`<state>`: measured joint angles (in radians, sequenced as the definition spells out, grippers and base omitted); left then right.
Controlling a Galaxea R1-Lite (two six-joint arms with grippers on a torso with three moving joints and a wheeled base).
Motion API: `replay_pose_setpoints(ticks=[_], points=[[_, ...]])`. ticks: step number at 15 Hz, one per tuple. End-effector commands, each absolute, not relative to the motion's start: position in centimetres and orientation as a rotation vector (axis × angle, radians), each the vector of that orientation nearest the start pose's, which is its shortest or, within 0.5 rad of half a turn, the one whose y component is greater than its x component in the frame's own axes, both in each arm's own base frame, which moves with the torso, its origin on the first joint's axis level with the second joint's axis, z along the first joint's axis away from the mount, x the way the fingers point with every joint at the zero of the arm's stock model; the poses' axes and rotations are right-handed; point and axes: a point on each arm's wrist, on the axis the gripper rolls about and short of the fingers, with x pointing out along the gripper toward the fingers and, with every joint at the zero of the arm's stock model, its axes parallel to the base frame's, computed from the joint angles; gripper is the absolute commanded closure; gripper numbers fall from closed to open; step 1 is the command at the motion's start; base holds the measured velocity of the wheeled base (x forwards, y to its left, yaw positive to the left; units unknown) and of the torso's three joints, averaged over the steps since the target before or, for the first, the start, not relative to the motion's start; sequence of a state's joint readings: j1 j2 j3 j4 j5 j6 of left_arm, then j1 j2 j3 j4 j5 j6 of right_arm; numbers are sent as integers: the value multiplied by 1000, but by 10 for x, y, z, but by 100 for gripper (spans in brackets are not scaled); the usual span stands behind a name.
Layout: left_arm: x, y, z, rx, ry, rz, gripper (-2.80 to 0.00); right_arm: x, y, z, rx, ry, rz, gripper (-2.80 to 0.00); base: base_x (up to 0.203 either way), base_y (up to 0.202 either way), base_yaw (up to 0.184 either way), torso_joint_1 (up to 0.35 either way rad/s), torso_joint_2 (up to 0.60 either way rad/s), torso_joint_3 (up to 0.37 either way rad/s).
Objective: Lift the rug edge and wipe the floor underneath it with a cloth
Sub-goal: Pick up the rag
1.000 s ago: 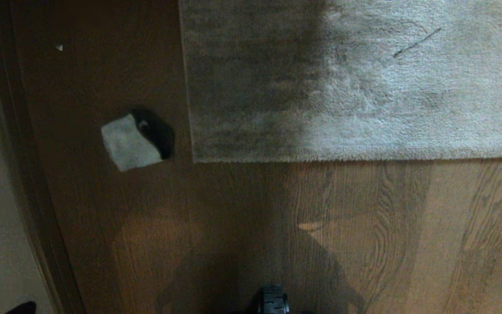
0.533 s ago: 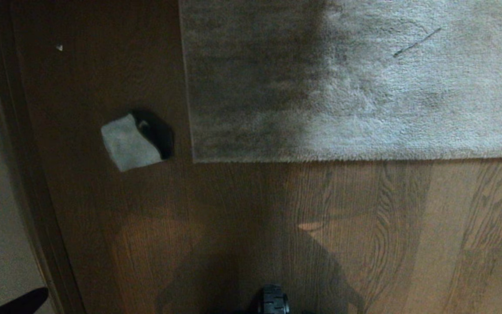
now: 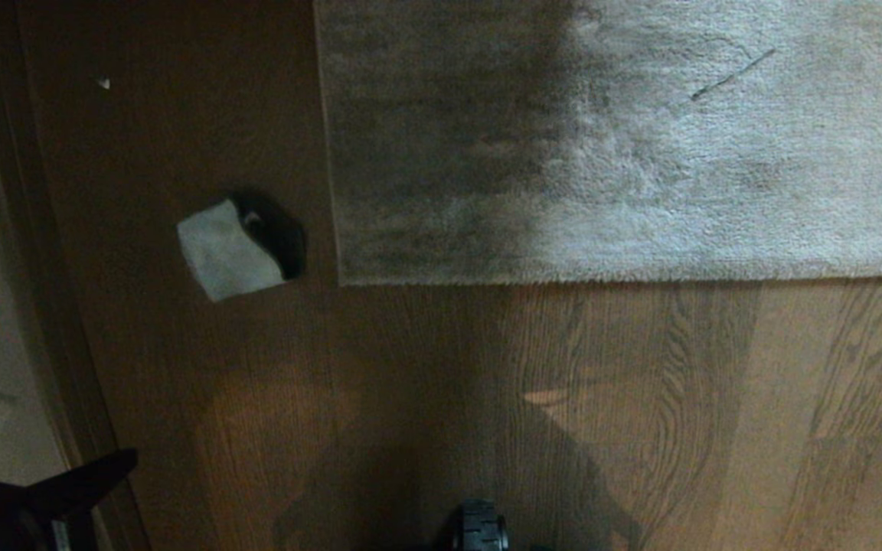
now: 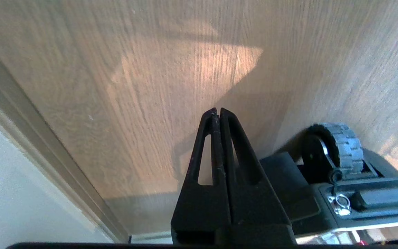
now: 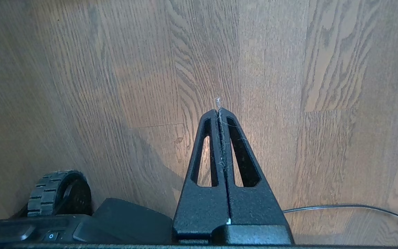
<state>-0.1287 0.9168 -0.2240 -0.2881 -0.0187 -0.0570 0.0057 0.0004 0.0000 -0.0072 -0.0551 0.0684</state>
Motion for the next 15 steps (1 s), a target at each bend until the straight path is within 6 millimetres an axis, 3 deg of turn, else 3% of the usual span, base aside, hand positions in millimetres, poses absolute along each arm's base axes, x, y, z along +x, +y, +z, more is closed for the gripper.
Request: replay_pose_setpoints(ticks=[1,2,15], points=[[99,-14,136,-29,461,-138,0,-23,-1,76,69,-9,-49,0,0,0,0,0,0,0],[101,-14,135,-29,451,-138,-280,-23,-1,76,69,-9,-49,0,0,0,0,0,0,0],[124,-15,176,-36,245,-119,-280,-23,-1,76,69,-9,-49,0,0,0,0,0,0,0]])
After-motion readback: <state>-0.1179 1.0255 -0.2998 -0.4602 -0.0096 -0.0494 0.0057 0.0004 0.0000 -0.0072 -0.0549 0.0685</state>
